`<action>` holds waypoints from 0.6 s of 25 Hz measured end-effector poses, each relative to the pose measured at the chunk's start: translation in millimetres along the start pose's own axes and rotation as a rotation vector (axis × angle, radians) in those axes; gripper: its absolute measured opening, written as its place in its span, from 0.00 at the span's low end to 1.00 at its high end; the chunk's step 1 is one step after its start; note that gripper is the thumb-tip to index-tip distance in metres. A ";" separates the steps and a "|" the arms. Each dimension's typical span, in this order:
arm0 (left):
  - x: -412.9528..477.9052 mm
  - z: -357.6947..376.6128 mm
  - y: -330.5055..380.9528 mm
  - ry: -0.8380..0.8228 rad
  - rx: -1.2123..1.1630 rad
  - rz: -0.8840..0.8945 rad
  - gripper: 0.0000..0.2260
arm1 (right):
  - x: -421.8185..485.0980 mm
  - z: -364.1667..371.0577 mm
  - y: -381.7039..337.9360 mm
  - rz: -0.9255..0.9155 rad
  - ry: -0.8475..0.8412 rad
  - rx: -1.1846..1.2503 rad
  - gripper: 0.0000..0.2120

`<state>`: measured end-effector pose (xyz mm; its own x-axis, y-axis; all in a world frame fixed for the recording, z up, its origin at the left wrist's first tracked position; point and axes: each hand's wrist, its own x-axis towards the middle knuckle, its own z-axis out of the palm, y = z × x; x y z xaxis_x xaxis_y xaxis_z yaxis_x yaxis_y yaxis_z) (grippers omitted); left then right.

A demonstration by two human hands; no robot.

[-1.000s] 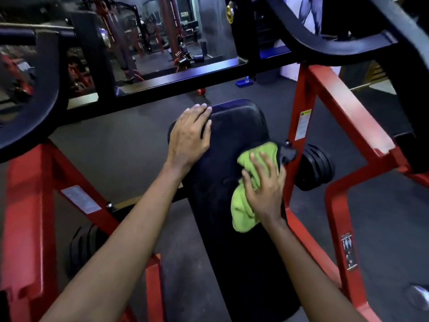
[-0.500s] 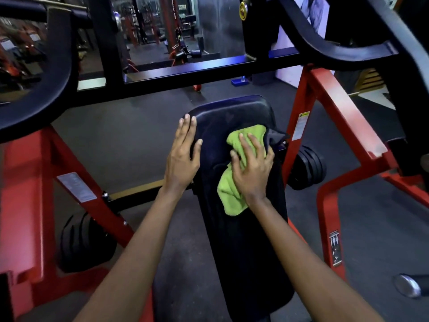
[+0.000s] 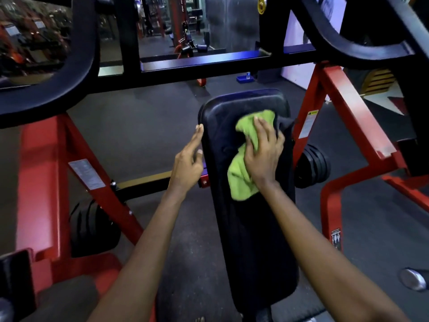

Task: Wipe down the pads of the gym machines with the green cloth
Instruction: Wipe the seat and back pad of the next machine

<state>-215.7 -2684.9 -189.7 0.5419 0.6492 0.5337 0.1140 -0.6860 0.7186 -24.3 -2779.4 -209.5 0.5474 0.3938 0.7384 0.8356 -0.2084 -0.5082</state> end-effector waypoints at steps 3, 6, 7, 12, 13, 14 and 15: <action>-1.1 -7.0 -0.6 -0.061 -0.112 -0.074 0.27 | 32.0 5.0 -26.9 0.017 0.048 -0.021 0.21; -1.9 -9.3 -4.9 -0.073 -0.232 -0.086 0.23 | -12.4 7.2 -21.7 -0.177 -0.035 -0.076 0.22; -1.1 -9.6 -6.2 -0.068 -0.268 -0.083 0.22 | -36.6 5.8 -13.8 -0.295 -0.099 -0.099 0.22; 1.5 -11.8 -11.7 -0.086 -0.380 -0.107 0.21 | -15.9 8.3 -32.3 -0.287 -0.139 -0.061 0.26; 2.1 -11.8 -11.8 -0.089 -0.419 -0.126 0.23 | 4.3 10.3 -48.2 -0.265 -0.114 -0.054 0.25; 2.6 -11.8 -10.9 -0.087 -0.465 -0.158 0.24 | 20.9 12.1 -60.6 -0.260 -0.092 -0.061 0.24; 3.3 -12.1 -8.5 -0.075 -0.499 -0.201 0.26 | 31.4 13.9 -68.2 -0.273 -0.076 -0.082 0.24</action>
<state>-225.0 -2672.9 -188.7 0.6103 0.7137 0.3437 -0.1778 -0.2994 0.9374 -64.8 -2740.4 -157.8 0.2997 0.5103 0.8061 0.9540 -0.1564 -0.2557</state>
